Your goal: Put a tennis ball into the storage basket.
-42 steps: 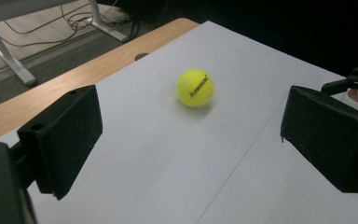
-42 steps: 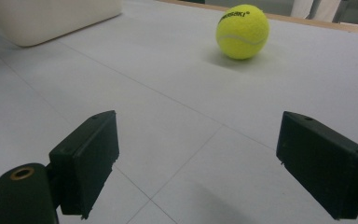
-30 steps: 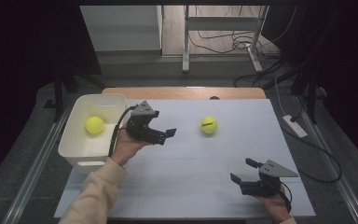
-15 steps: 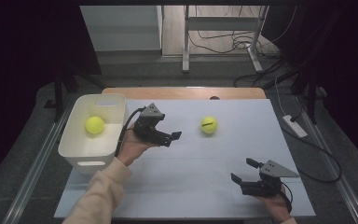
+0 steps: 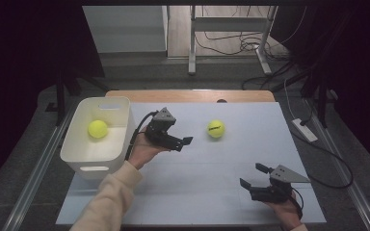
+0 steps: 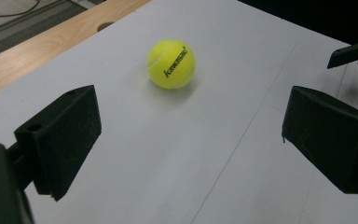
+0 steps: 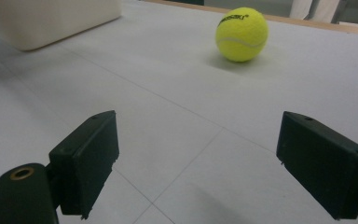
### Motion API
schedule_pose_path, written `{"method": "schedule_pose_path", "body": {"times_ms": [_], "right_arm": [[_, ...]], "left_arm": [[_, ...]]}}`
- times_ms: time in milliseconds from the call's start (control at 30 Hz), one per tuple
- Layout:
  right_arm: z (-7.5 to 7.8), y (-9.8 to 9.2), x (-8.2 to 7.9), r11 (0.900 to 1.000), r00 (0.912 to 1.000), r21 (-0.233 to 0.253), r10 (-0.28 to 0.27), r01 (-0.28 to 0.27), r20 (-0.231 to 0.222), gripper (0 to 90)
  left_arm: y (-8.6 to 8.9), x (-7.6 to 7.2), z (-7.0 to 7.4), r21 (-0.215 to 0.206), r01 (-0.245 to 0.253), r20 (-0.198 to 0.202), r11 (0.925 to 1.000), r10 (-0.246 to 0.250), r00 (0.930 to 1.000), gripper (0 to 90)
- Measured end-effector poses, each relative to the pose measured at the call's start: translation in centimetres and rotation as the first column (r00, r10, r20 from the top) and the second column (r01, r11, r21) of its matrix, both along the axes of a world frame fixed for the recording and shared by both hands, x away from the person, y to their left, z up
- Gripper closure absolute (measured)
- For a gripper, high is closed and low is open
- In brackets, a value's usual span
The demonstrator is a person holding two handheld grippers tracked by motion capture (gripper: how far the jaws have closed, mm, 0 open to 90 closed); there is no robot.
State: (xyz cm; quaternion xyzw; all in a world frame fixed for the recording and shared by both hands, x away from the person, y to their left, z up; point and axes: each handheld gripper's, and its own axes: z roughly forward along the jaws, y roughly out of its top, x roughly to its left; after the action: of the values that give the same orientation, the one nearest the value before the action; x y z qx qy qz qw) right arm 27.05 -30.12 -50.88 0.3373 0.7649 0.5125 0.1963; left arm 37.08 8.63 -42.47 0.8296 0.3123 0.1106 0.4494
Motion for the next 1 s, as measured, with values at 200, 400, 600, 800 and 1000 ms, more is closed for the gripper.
{"method": "schedule_pose_path", "body": {"times_ms": [200, 400, 600, 800, 1000], "right_arm": [[-0.1, -0.1, 0.1, 1.0, 1.0, -0.006, 0.0, 0.0, -0.001, 12.7], [-0.1, -0.1, 0.1, 1.0, 1.0, -0.001, 0.001, -0.001, 0.0, 12.7], [0.0, -0.2, 0.0, 1.0, 1.0, -0.005, 0.002, -0.002, 0.003, 12.7], [-0.2, -0.1, 0.0, 1.0, 1.0, -0.008, -0.001, 0.001, -0.005, 12.7], [-0.2, -0.1, -0.1, 1.0, 1.0, -0.011, -0.002, 0.002, -0.004, 12.7]], "left_arm": [[-0.7, 0.4, -0.3, 0.006, 0.01, -0.004, 0.9999, -0.01, 0.9999, 5.3], [-1.4, 0.8, -0.7, 0.014, 0.017, -0.011, 0.9998, -0.017, 0.9998, 5.2], [-1.9, 1.2, -1.0, 0.022, 0.025, -0.019, 0.9994, -0.025, 0.9995, 5.1], [-2.1, 1.7, -1.3, 0.022, 0.024, -0.029, 0.9995, -0.023, 0.9993, 5.1], [-2.4, 2.2, -1.7, 0.013, 0.023, -0.044, 0.9997, -0.022, 0.9988, 5.0]]}}
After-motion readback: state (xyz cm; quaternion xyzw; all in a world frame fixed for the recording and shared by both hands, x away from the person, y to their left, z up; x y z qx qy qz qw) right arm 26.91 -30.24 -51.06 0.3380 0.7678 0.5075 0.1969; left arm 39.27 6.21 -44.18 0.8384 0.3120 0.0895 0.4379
